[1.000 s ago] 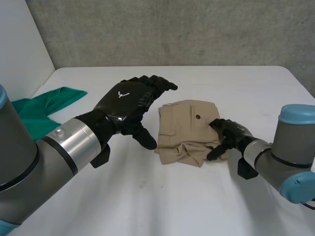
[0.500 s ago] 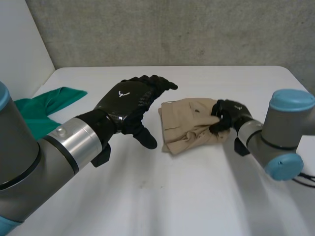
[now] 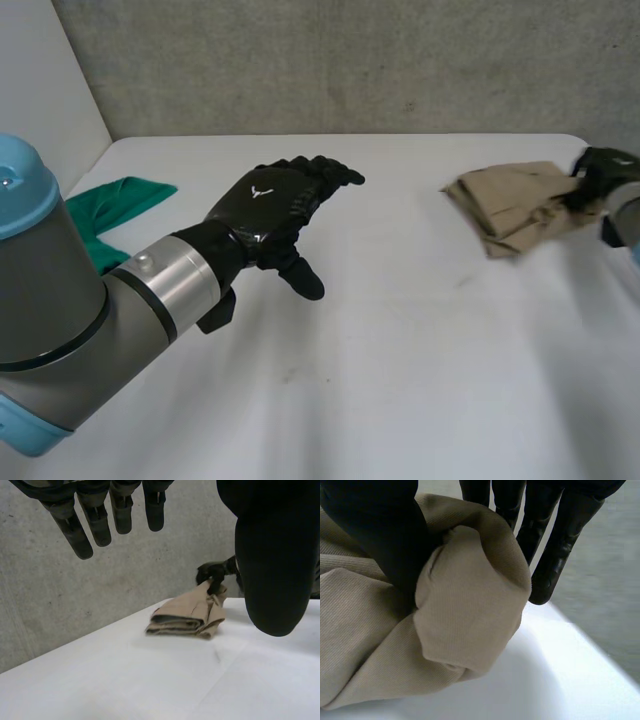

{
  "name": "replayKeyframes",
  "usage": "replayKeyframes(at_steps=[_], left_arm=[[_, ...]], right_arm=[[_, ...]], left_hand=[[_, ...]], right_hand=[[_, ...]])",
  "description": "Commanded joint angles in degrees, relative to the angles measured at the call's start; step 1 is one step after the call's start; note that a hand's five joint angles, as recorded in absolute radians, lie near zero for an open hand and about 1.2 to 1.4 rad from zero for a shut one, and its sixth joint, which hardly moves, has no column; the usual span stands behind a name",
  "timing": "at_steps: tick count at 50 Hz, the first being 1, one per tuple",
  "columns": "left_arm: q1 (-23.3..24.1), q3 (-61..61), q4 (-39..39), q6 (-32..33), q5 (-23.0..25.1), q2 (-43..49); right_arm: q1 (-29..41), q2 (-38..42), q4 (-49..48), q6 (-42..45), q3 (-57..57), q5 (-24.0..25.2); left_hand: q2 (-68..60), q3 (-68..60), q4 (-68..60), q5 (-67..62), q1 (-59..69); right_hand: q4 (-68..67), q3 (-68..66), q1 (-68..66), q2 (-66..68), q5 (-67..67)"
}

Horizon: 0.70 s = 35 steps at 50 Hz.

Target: Fold the laundry.

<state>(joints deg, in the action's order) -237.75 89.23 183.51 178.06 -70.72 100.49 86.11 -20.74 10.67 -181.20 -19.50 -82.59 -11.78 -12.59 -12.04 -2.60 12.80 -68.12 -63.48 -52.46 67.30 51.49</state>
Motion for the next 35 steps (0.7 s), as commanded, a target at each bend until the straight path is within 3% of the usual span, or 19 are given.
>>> replayKeyframes(at_steps=[1,12,18,19,23,29,35], left_arm=[[0.09,-0.02,-0.08,-0.09,-0.04,0.67],[0.44,-0.02,-0.08,-1.4,0.05,1.64],[0.53,-0.11,-0.08,-1.49,0.05,1.73],[0.53,-0.11,-0.08,-1.58,0.05,1.73],[0.62,-0.02,-0.08,-1.76,-0.04,1.64],[0.97,-0.11,-0.17,-1.76,-0.04,1.38],[0.8,-0.11,-0.17,-1.67,-0.3,0.85]], right_arm=[[-7.52,2.98,-0.56,2.33,5.08,1.28],[-13.07,8.52,-0.91,7.97,9.66,9.9],[-14.12,9.75,-3.81,8.05,9.83,17.37],[-14.12,9.93,-4.08,8.23,9.92,17.98],[-14.3,10.54,-4.52,8.67,10.01,18.61],[-13.86,8.62,-3.2,14.11,8.69,18.08],[-13.68,0.27,4.26,20.7,3.95,15.18]], left_hand=[[1.73,2.54,2.0,2.56,-2.75],[1.73,2.54,2.0,2.56,-2.75],[1.73,2.54,2.0,2.56,-2.75],[1.73,2.54,2.0,2.56,-2.75],[1.73,2.54,2.0,2.56,-2.75],[1.73,2.54,2.0,2.56,-2.75],[1.73,2.54,2.0,2.56,-2.75]], right_hand=[[-11.88,-16.52,-27.54,12.7,18.51],[-11.88,-16.52,-27.54,12.7,18.51],[-6.41,-11.05,-22.07,7.23,13.04],[-3.73,-8.36,-19.38,4.55,10.36],[58.12,53.48,42.46,-57.3,-51.49],[58.12,53.48,42.46,-57.3,-51.49],[58.12,53.48,42.46,-57.3,-51.49]])
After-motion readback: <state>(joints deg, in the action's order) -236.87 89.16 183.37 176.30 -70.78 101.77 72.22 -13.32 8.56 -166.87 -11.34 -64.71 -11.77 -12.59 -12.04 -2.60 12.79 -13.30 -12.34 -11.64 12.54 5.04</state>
